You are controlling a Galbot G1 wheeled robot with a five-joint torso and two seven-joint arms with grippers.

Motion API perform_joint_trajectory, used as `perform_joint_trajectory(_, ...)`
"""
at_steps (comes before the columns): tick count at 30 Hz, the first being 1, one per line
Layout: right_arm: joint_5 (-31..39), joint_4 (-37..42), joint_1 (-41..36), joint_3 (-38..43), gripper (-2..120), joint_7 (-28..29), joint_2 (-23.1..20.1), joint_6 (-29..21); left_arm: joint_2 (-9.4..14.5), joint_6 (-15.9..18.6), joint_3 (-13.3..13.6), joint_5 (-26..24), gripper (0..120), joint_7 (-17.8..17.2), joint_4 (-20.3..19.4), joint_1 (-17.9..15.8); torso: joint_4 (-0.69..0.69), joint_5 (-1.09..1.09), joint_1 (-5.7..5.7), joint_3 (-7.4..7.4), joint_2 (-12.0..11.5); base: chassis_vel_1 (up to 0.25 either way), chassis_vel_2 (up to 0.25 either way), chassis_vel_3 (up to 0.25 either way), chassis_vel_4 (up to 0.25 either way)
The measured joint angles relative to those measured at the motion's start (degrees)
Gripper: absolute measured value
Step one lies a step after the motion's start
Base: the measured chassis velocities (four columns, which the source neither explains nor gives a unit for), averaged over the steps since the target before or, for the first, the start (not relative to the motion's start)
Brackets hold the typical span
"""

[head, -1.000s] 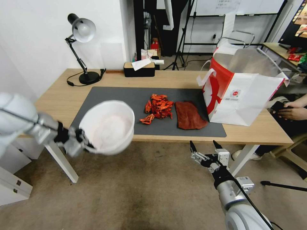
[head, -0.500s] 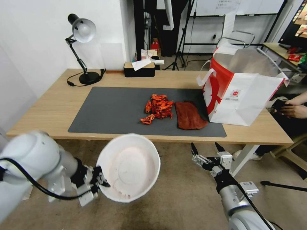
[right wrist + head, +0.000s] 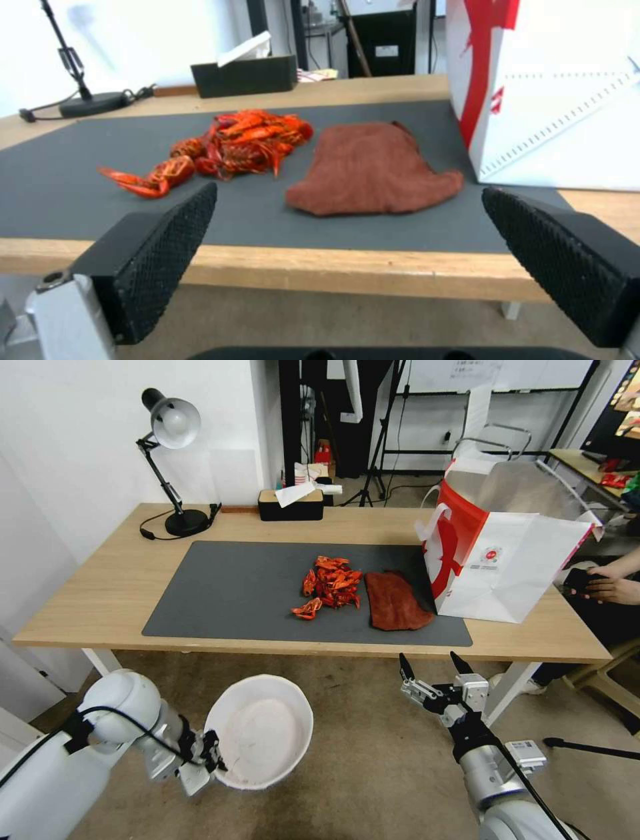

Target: Sweep shrimp from table into container with towel, then put container into takeout bag.

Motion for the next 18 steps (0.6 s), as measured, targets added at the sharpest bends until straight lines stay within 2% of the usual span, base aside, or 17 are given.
perform_joint_trajectory(3,0.02,-0.21,0.77,-0.32,100,0.01,-0.11,0.01,-1.15,-0.59,1.13,2.68,0,-1.57,0.07,-1.23,0.02,0.0,0.0,0.0,0.0,0.0,0.0,0.0,0.0)
perform_joint_trajectory(7,0.06,-0.83,1.34,-0.68,100,0.07,-0.16,0.0,-2.04,-0.52,2.23,3.69,0,-2.23,-0.35,-2.61,0.01,0.0,0.0,0.0,0.0,0.0,0.0,0.0,0.0)
perform_joint_trajectory(9,2.74,-1.61,2.12,-1.36,100,0.55,-0.44,0.4,-2.98,-0.37,2.68,5.78,0,-2.51,-0.05,-4.3,0.01,0.0,0.0,0.0,0.0,0.0,0.0,0.0,0.0)
perform_joint_trajectory(16,7.42,-2.19,3.48,-2.11,100,1.16,-1.33,0.09,-2.72,0.32,3.69,6.94,0,-2.61,-1.64,-6.08,0.01,0.01,0.0,0.0,0.0,0.0,0.0,0.0,0.0)
perform_joint_trajectory(18,9.84,-2.25,5.43,-3.64,100,2.53,-2.73,-1.27,-2.84,0.82,5.74,7.18,0,-2.09,-1.34,-8.75,0.0,0.0,0.0,0.0,0.0,0.0,0.0,0.0,0.0)
